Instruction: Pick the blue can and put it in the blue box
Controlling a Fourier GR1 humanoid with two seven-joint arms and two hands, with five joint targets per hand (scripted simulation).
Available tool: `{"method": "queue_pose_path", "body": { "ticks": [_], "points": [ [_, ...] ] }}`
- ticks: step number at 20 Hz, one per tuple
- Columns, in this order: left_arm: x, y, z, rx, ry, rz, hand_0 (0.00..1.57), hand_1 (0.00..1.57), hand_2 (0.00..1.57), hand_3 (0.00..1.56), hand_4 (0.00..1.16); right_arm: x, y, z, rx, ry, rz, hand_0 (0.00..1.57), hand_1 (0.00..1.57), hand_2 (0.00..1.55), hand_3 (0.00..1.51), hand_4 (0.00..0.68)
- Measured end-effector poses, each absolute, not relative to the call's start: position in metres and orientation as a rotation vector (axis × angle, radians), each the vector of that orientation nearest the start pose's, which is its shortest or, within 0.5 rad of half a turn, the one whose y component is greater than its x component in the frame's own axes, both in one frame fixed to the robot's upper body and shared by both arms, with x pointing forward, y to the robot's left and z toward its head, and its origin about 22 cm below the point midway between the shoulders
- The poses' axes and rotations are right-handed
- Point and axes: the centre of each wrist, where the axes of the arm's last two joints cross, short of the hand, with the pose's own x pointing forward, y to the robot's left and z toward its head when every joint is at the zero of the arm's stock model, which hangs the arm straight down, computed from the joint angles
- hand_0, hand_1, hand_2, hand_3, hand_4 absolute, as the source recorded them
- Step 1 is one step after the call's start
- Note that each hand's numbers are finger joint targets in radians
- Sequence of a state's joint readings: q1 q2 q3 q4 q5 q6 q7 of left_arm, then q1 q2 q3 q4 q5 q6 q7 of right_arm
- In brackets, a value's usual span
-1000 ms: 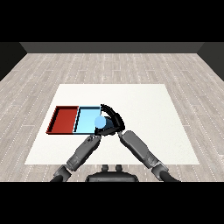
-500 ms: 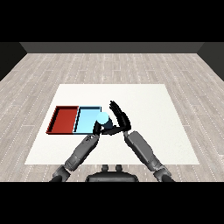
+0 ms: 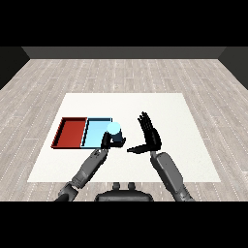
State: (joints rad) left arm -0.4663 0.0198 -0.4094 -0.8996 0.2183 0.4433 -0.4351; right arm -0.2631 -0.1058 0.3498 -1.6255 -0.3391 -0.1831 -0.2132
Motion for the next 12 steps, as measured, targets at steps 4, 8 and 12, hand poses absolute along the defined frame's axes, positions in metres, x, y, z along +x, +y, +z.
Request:
{"method": "queue_pose_path", "body": {
  "ticks": [4,8,12],
  "points": [
    [0.318,0.128,-0.042,0.081,-1.73,-0.173,1.57,1.57,1.57,1.49,1.14,0.26,-0.179,0.072,0.409,-1.978,-0.048,0.0,0.0,0.0,0.0,0.0],
    [0.33,0.15,-0.038,0.157,-1.696,-0.172,1.57,1.57,1.57,1.49,1.15,0.252,-0.211,0.072,0.344,-2.014,-0.103,0.0,0.0,0.0,0.0,0.0],
    [0.344,0.191,-0.038,0.256,-1.627,-0.137,1.57,1.57,1.57,1.5,1.11,0.252,-0.236,0.074,0.282,-2.014,-0.128,0.0,0.0,0.0,0.0,0.0]
  ]
}}
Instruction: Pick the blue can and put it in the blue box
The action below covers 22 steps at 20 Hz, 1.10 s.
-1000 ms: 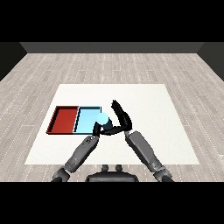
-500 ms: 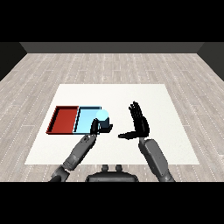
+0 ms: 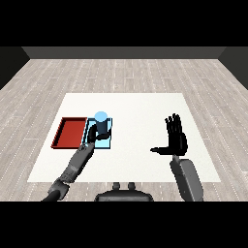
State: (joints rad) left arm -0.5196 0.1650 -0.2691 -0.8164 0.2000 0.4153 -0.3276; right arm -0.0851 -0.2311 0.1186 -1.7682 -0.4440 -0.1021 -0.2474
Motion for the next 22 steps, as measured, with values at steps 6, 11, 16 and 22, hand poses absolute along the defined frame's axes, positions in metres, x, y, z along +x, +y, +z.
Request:
{"method": "queue_pose_path", "body": {
  "ticks": [6,11,16,22],
  "points": [
    [0.358,0.253,-0.042,0.385,-1.461,-0.094,1.57,1.57,1.57,1.51,1.06,0.254,-0.235,0.067,0.242,-2.006,-0.147,0.0,0.0,0.0,0.0,0.0],
    [0.369,0.279,-0.043,0.481,-1.323,-0.102,1.57,1.57,1.55,1.4,0.99,0.26,-0.236,0.058,0.217,-1.989,-0.161,0.0,0.0,0.0,0.0,0.0],
    [0.376,0.274,-0.049,0.556,-1.18,-0.147,1.56,1.56,1.47,1.29,0.97,0.264,-0.236,0.049,0.218,-1.959,-0.198,0.0,0.0,0.0,0.0,0.0],
    [0.367,0.256,-0.07,0.584,-1.039,-0.23,1.53,1.53,1.45,0.73,0.87,0.27,-0.243,0.038,0.207,-1.931,-0.213,0.0,0.0,0.0,0.0,0.0]
  ]
}}
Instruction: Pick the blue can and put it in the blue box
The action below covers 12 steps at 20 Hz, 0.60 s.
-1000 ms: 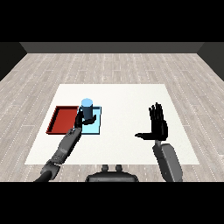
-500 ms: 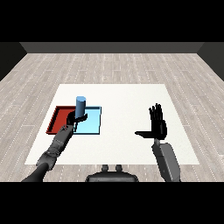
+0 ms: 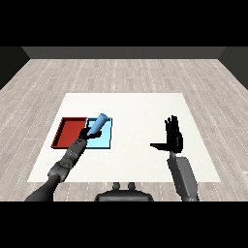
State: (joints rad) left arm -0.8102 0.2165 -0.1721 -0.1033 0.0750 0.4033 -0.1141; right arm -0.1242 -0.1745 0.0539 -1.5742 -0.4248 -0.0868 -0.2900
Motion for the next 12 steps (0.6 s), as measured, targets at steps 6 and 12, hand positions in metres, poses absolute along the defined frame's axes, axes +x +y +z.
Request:
{"method": "queue_pose_path", "body": {
  "ticks": [6,12],
  "points": [
    [0.3682,0.256,-0.0691,0.554,-0.999,-0.241,1.45,1.45,1.39,0.0,0.52,0.2662,-0.2494,0.0313,0.212,-1.938,-0.224,0.0,0.0,0.0,0.0,0.0],
    [0.3688,0.2479,-0.0704,0.579,-0.965,-0.309,0.0,0.0,0.0,0.0,0.0,0.2668,-0.2495,0.0346,0.233,-1.946,-0.223,0.0,0.0,0.0,0.0,0.0]
  ]
}}
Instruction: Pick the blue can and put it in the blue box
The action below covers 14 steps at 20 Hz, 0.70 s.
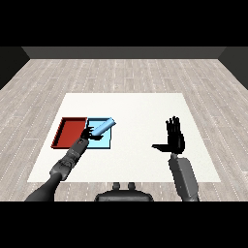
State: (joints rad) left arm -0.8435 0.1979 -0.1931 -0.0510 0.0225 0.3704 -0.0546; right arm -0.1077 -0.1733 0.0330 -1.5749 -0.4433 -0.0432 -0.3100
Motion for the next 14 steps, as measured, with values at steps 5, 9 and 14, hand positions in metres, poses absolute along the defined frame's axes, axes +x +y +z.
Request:
{"method": "queue_pose_path", "body": {
  "ticks": [5,9,14],
  "points": [
    [0.362,0.24,-0.079,0.63,-1.03,-0.231,0.0,0.0,0.0,0.0,0.0,0.263,-0.254,0.037,0.246,-1.943,-0.237,0.0,0.0,0.0,0.0,0.0],
    [0.362,0.236,-0.078,0.684,-1.182,-0.078,0.0,0.0,0.0,0.0,0.0,0.268,-0.256,0.041,0.264,-1.956,-0.242,0.0,0.0,0.0,0.0,0.0],
    [0.372,0.235,-0.059,0.628,-1.512,-0.011,0.0,0.0,0.0,0.0,0.0,0.267,-0.253,0.042,0.282,-1.957,-0.231,0.0,0.0,0.0,0.0,0.0]
  ]
}}
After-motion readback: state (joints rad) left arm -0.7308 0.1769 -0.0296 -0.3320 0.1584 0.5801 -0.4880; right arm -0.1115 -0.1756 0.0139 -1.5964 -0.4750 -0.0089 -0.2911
